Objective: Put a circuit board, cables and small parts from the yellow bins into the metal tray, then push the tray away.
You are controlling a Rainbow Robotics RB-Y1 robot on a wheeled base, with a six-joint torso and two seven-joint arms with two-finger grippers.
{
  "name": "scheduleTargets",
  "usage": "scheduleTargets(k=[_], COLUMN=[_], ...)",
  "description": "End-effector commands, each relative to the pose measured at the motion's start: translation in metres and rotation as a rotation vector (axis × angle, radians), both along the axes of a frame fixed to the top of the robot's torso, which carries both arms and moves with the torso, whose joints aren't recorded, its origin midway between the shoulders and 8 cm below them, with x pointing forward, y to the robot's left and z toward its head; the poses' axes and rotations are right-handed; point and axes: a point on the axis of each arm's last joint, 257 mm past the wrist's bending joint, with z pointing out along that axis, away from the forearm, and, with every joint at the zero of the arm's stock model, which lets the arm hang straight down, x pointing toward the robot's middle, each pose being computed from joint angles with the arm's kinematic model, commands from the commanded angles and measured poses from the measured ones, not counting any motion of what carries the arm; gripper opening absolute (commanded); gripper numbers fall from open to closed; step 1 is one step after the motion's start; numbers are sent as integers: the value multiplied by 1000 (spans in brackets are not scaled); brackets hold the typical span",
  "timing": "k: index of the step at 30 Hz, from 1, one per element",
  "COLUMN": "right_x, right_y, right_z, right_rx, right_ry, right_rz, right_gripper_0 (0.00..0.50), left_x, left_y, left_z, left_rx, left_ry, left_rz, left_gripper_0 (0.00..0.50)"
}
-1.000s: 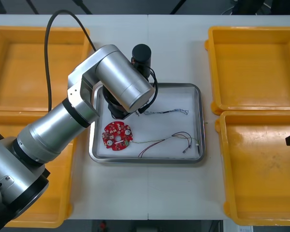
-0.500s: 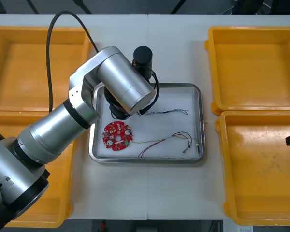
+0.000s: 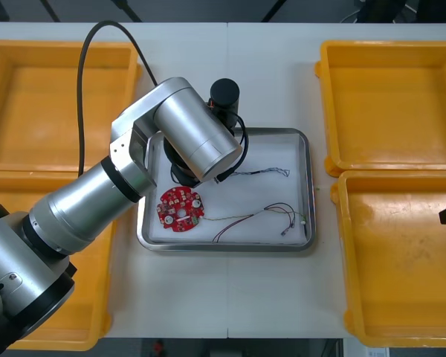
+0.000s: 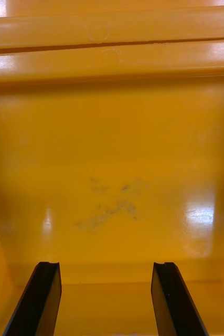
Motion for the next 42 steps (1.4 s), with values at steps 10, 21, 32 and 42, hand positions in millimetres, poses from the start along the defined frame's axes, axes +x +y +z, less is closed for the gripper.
scheduleTargets(k=[10, 21, 32, 42], right_x=[-1, -1, -1, 14], right_y=[-13, -13, -13, 26], right_z=[12, 12, 12, 30], right_rx=[-32, -32, -32, -14], right_ry=[-26, -26, -26, -69], right_rz=[-37, -37, -37, 88], right_gripper_0=[500, 500, 500, 500], left_x=[3, -10, -25, -46], left_y=[9, 33, 107, 196], left_z=[5, 64, 162, 190], left_rx=[4, 28, 85, 196], left_ry=[-42, 25, 47, 109], left_rz=[23, -14, -139, -286], left_gripper_0=[476, 500, 500, 500])
